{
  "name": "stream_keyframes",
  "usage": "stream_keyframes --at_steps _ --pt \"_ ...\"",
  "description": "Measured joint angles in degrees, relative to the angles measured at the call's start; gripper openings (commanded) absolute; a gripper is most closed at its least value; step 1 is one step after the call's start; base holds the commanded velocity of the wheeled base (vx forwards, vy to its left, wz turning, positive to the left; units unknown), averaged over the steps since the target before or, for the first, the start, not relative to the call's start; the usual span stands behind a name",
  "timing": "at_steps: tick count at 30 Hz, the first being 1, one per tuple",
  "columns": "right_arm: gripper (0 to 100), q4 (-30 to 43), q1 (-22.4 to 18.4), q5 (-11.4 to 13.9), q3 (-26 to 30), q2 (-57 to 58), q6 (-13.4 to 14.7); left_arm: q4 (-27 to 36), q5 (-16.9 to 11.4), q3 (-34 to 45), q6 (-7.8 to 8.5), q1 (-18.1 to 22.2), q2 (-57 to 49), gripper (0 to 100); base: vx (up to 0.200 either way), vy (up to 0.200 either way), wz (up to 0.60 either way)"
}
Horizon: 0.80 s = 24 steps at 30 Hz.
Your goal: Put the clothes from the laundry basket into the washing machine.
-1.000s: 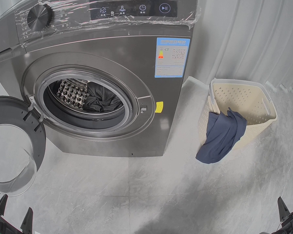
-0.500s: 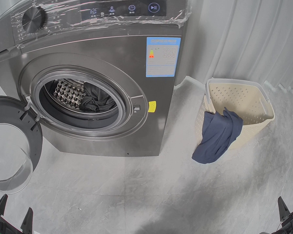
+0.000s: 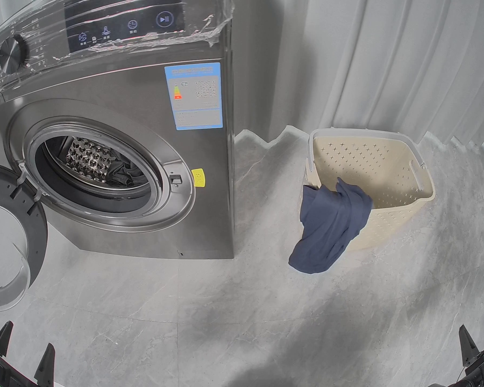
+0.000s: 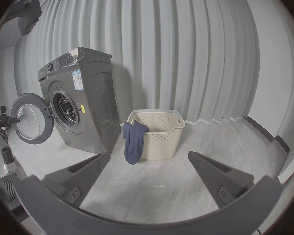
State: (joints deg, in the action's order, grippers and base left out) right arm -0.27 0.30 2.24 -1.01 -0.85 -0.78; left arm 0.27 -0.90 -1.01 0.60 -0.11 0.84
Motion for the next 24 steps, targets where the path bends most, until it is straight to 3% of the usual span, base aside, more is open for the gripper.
stream_keyframes --at_steps 4,19,24 --pt "100 0.0 0.0 0.0 0.0 0.0 0.0 0.0 0.0 0.0 -0.30 0.0 0.0 100 0.000 0.000 0.00" --pt "100 0.0 0.0 0.0 0.0 0.0 0.0 -0.1 0.3 0.0 -0.95 0.0 0.0 100 0.000 -0.200 0.00" --pt "100 0.0 0.0 0.0 0.0 0.0 0.0 -0.1 0.3 0.0 -1.02 0.0 0.1 100 0.000 0.000 0.00"
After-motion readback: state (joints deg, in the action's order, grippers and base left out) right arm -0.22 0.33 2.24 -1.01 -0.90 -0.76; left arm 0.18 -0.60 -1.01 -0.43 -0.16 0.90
